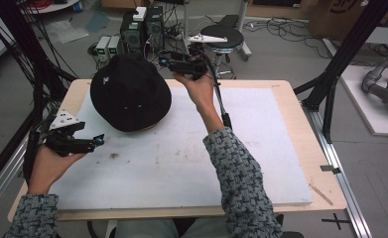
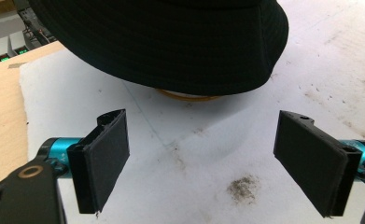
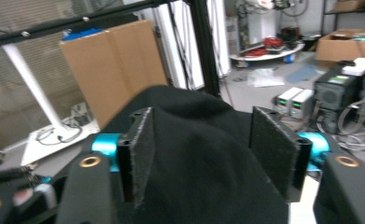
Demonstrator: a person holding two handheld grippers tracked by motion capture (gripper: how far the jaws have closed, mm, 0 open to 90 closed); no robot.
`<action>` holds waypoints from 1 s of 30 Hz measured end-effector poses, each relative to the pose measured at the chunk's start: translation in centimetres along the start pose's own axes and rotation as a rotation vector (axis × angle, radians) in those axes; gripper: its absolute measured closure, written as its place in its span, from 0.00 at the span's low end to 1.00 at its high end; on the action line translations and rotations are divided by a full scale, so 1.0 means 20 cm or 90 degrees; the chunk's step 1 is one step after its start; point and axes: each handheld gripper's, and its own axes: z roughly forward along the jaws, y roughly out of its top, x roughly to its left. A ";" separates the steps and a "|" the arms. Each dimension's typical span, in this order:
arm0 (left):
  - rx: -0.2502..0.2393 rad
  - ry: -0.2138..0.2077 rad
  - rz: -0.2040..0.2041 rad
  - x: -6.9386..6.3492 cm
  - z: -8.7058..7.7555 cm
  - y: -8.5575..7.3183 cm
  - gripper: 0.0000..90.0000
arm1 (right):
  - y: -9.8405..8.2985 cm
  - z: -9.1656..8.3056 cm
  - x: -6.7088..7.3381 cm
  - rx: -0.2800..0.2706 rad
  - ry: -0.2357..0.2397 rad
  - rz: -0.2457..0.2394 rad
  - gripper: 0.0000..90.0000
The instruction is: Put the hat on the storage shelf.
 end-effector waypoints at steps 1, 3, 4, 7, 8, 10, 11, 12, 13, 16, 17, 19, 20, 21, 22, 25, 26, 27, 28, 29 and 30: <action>0.000 -0.001 0.000 0.00 0.00 0.00 0.20 | 0.00 -0.02 -0.01 0.011 -0.004 0.000 0.36; 0.006 -0.003 0.007 -0.01 0.01 0.01 0.20 | -0.01 -0.07 -0.03 0.029 -0.013 -0.002 0.32; 0.003 -0.004 0.004 -0.01 0.01 0.01 0.20 | -0.01 -0.10 -0.04 0.020 -0.015 -0.006 0.31; 0.004 -0.006 0.006 -0.02 0.02 0.01 0.20 | -0.04 -0.19 -0.05 0.012 -0.031 -0.013 0.23; 0.009 -0.006 0.011 -0.02 0.02 0.01 0.20 | -0.05 -0.21 -0.06 0.014 -0.037 -0.015 0.23; 0.008 -0.007 0.009 -0.02 0.03 0.01 0.20 | -0.08 -0.27 -0.07 0.013 -0.049 -0.019 0.21; 0.009 -0.007 0.011 -0.02 0.03 0.01 0.20 | -0.08 -0.30 -0.08 0.020 -0.056 -0.016 0.17; 0.010 -0.007 0.009 -0.02 0.03 0.01 0.20 | -0.09 -0.32 -0.08 0.022 -0.065 -0.016 0.16; 0.010 -0.008 0.010 -0.02 0.03 0.02 0.20 | -0.10 -0.35 -0.09 0.019 -0.070 -0.020 0.16; 0.010 -0.010 0.011 -0.02 0.04 0.02 0.20 | -0.13 -0.43 -0.09 0.030 -0.085 -0.024 0.14; 0.011 -0.010 0.012 -0.02 0.04 0.02 0.20 | -0.14 -0.45 -0.10 0.035 -0.086 -0.019 0.14; 0.010 -0.011 0.012 -0.02 0.04 0.02 0.20 | -0.16 -0.50 -0.10 0.026 -0.082 -0.020 0.14; 0.010 -0.011 0.012 -0.01 0.04 0.02 0.20 | -0.17 -0.51 -0.09 0.027 -0.084 -0.021 0.14; 0.008 -0.012 0.010 -0.01 0.04 0.02 0.20 | -0.18 -0.53 -0.09 0.026 -0.085 -0.024 0.14; 0.008 -0.012 0.009 -0.01 0.04 0.03 0.20 | -0.20 -0.55 -0.09 0.028 -0.084 -0.018 0.13; 0.005 -0.012 0.009 -0.01 0.04 0.03 0.20 | -0.24 -0.61 -0.09 0.030 -0.092 -0.031 0.13; 0.006 -0.012 0.011 -0.01 0.04 0.03 0.20 | -0.25 -0.63 -0.09 0.033 -0.095 -0.036 0.13; 0.006 -0.013 0.010 -0.01 0.05 0.04 0.20 | -0.26 -0.65 -0.09 0.035 -0.098 -0.040 0.13; 0.005 -0.013 0.008 -0.01 0.05 0.04 0.20 | -0.27 -0.66 -0.09 0.037 -0.100 -0.038 0.13; 0.006 -0.014 0.008 -0.01 0.05 0.04 0.20 | -0.28 -0.68 -0.09 0.035 -0.104 -0.039 0.13; 0.008 -0.014 0.010 -0.01 0.05 0.04 0.20 | -0.29 -0.70 -0.10 0.034 -0.107 -0.038 0.13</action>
